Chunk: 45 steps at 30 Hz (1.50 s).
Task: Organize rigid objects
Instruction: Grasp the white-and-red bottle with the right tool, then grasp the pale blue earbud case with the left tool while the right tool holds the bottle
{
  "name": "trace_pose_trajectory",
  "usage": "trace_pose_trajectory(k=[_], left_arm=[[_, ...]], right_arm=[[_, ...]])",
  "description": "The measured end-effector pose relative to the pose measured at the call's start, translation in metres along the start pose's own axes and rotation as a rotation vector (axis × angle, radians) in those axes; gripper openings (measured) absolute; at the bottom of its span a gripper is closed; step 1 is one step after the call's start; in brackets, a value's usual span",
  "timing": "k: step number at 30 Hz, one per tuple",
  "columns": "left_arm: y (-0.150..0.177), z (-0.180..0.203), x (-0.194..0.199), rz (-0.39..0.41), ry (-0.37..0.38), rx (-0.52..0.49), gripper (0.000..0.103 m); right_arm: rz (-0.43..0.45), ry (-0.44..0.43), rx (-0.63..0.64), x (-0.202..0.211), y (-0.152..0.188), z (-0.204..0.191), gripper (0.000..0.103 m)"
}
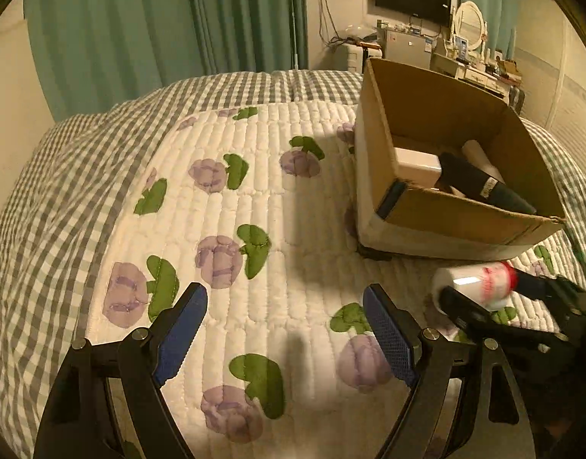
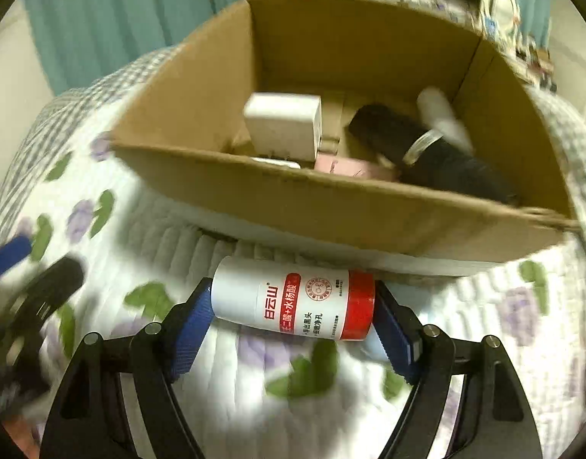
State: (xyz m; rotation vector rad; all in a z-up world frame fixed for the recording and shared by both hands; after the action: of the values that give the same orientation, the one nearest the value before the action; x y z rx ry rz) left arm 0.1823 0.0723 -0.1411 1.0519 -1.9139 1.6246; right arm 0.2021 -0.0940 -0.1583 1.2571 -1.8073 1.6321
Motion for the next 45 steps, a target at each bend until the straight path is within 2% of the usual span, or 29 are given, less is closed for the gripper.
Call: trace_pose_trajectory(k=[3,5,8,11,14,17,21,25,30,32,33,34,37,41,45], left_arm=[[-0.003,0.011,0.014,0.023,-0.005,-0.023,0.086],[-0.004,0.022,0.025,0.037,0.012,-0.026,0.086],[-0.005,0.051,0.035,0.021,0.059,-0.013,0.086],[-0.003,0.080,0.039,-0.003,0.081,-0.029,0.086],[0.002,0.108,0.034,-0.042,0.075,-0.047,0.086],[0.007,0.132,0.025,-0.085,0.089,-0.054,0.086],[0.013,0.159,0.011,-0.131,0.070,-0.089,0.086],[0.015,0.177,0.008,-0.133,0.116,-0.074,0.086],[0.020,0.205,-0.004,-0.140,0.100,-0.130,0.084],[0.021,0.209,-0.010,-0.149,0.098,-0.142,0.070],[0.022,0.211,-0.012,-0.159,0.114,-0.144,0.057],[0.024,0.213,-0.013,-0.173,0.133,-0.146,0.050],[0.024,0.215,-0.012,-0.167,0.139,-0.165,0.050],[0.024,0.211,0.001,-0.153,0.172,-0.162,0.050],[0.017,0.194,0.037,-0.077,0.155,-0.152,0.050]], right_arm=[[0.019,0.002,-0.002,0.033,0.006,0.012,0.079],[0.023,0.038,0.024,0.054,0.009,0.022,0.079],[-0.004,0.050,0.034,0.077,0.010,0.046,0.079],[0.003,0.050,-0.051,0.096,0.001,0.083,0.079],[0.002,0.085,-0.078,0.105,-0.001,0.113,0.079],[0.000,0.111,-0.093,0.103,-0.001,0.136,0.079],[-0.015,0.134,-0.170,0.089,0.007,0.160,0.079],[-0.034,0.144,-0.174,0.073,0.008,0.164,0.079],[-0.029,0.128,-0.212,0.066,0.008,0.173,0.079],[-0.028,0.135,-0.215,0.065,0.008,0.175,0.079],[-0.026,0.132,-0.221,0.066,0.009,0.178,0.079],[-0.023,0.126,-0.234,0.067,0.009,0.181,0.079],[-0.012,0.118,-0.270,0.068,0.010,0.188,0.079],[0.005,0.128,-0.254,0.075,0.008,0.186,0.079],[0.010,0.133,-0.246,0.087,0.016,0.177,0.079]])
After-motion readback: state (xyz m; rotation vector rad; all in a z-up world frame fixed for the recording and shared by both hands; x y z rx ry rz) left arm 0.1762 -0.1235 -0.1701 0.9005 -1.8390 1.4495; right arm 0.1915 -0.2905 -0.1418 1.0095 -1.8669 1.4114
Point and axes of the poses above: each gripper's, at about its wrist camera, not at the fingertips, and x roughly against the way its jaws point, z to its right, y to its underside, the point moved 7 cm from there along -x, roughly the way its jaws point, and after that the axes turned 12 degrees about -y, right-handed, at the moved point
